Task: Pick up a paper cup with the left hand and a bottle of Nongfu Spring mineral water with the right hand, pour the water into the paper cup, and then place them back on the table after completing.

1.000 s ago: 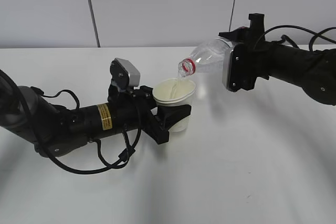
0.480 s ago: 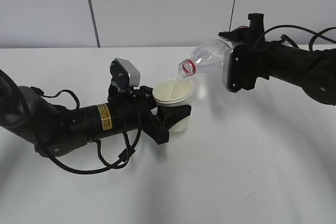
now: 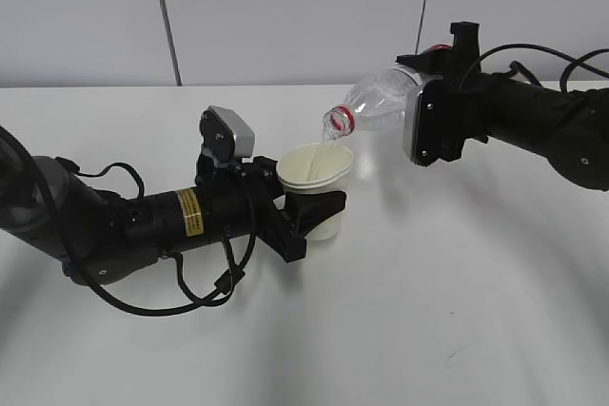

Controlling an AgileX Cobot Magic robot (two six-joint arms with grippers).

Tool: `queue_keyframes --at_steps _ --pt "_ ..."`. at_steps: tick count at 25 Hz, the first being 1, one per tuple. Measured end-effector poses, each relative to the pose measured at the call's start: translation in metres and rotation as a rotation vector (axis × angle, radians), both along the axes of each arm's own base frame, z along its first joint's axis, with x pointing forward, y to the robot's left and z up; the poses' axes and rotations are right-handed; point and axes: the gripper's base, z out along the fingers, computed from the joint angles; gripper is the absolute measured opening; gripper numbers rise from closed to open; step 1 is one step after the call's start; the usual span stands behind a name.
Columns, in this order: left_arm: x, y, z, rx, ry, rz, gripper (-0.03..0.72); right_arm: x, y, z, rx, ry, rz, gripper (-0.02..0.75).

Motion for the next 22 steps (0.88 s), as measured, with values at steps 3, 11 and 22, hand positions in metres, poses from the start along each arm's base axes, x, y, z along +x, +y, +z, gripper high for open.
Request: queue_keyframes --at_steps 3,11,22 --pt "0.0 0.0 0.0 0.0 0.0 0.0 0.396 0.0 0.0001 0.0002 0.001 -0.002 0.001 0.398" --pt "-0.0002 0.0001 -0.0003 0.001 0.001 0.0 0.396 0.0001 -0.0001 0.0003 0.003 -0.003 -0.002 0.398" --pt "-0.0004 0.0003 -0.0008 0.004 0.003 0.001 0.396 0.001 -0.0012 0.0019 0.027 -0.01 -0.022 0.398"
